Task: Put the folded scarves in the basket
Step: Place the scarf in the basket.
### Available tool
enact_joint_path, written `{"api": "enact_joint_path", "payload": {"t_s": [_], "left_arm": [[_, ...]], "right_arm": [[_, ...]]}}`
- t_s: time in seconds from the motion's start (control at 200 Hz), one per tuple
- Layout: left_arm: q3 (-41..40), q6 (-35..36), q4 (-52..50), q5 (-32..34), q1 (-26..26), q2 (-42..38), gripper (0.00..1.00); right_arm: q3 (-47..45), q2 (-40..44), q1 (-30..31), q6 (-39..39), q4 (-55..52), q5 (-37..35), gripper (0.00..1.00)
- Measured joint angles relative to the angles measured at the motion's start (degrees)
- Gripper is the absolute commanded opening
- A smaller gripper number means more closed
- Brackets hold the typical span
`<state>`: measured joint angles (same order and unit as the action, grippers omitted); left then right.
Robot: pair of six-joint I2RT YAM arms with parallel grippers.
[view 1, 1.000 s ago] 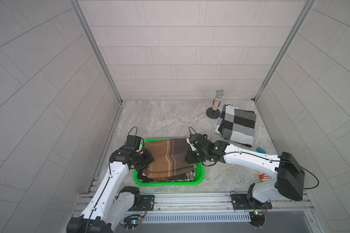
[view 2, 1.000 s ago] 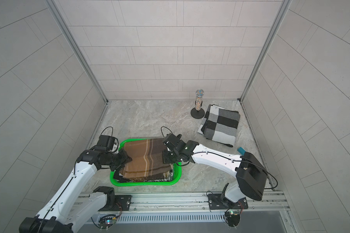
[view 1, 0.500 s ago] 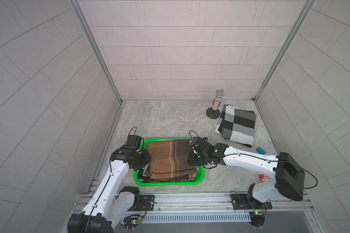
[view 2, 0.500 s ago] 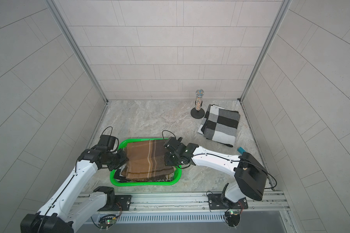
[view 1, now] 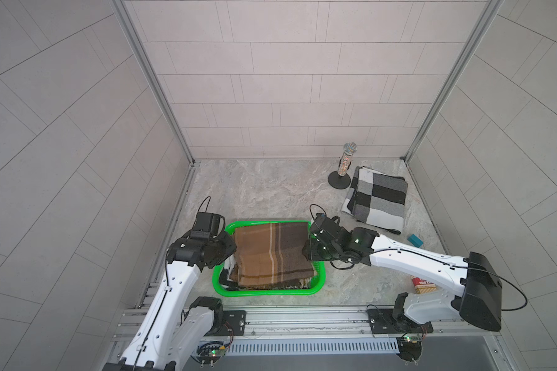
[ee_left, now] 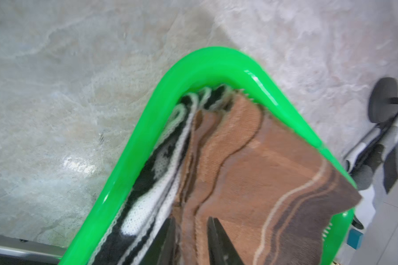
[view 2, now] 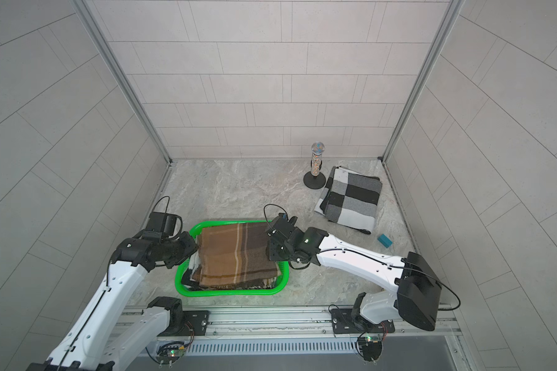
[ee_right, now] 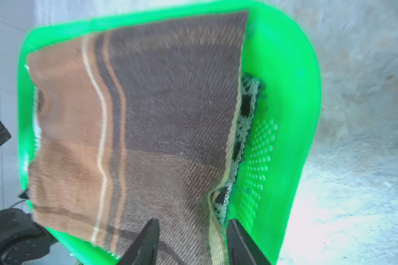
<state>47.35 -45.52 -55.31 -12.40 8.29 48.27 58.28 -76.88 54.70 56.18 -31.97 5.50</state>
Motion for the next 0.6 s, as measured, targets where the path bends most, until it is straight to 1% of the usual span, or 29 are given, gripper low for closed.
{"api": "enact_joint_path", "payload": {"t_s": [0.065, 0.1, 0.205, 0.32, 0.39, 0.465, 0.535, 0.6], "left_arm": [[1.6, -1.1, -0.1, 0.1, 3.5, -0.1, 0.26], [1.9, -1.7, 0.0, 0.0, 5.4, -0.1, 0.25], [0.3, -4.3, 0.6, -1.1, 9.8, 0.0, 0.22], [-5.0, -6.1, 1.5, -1.7, 10.9, -0.3, 0.19], [-8.7, -6.8, 2.4, -1.2, 10.9, -0.5, 0.19], [-12.1, -7.5, 4.0, -0.4, 10.9, -0.4, 0.19], [-13.0, -7.7, 5.0, 0.1, 10.9, 0.5, 0.19], [-12.7, -7.6, 5.8, 0.8, 10.9, 1.8, 0.22]], "right_arm": [[0.1, 0.8, 0.0, -0.6, -0.2, -0.9, 0.31], [0.0, 1.2, -0.3, -0.7, -0.3, -1.3, 0.28], [-0.9, 2.9, -1.7, -0.7, -0.6, -2.3, 0.27], [-3.5, 7.2, -6.3, -0.9, -0.7, -3.1, 0.28], [-5.9, 10.9, -12.2, -1.4, -0.8, -2.8, 0.29], [-8.2, 13.7, -21.5, -2.3, -0.8, -1.3, 0.29], [-9.2, 13.7, -30.3, -3.7, -0.8, 0.5, 0.29], [-9.3, 11.8, -37.6, -5.1, -0.1, 2.6, 0.29]]}}
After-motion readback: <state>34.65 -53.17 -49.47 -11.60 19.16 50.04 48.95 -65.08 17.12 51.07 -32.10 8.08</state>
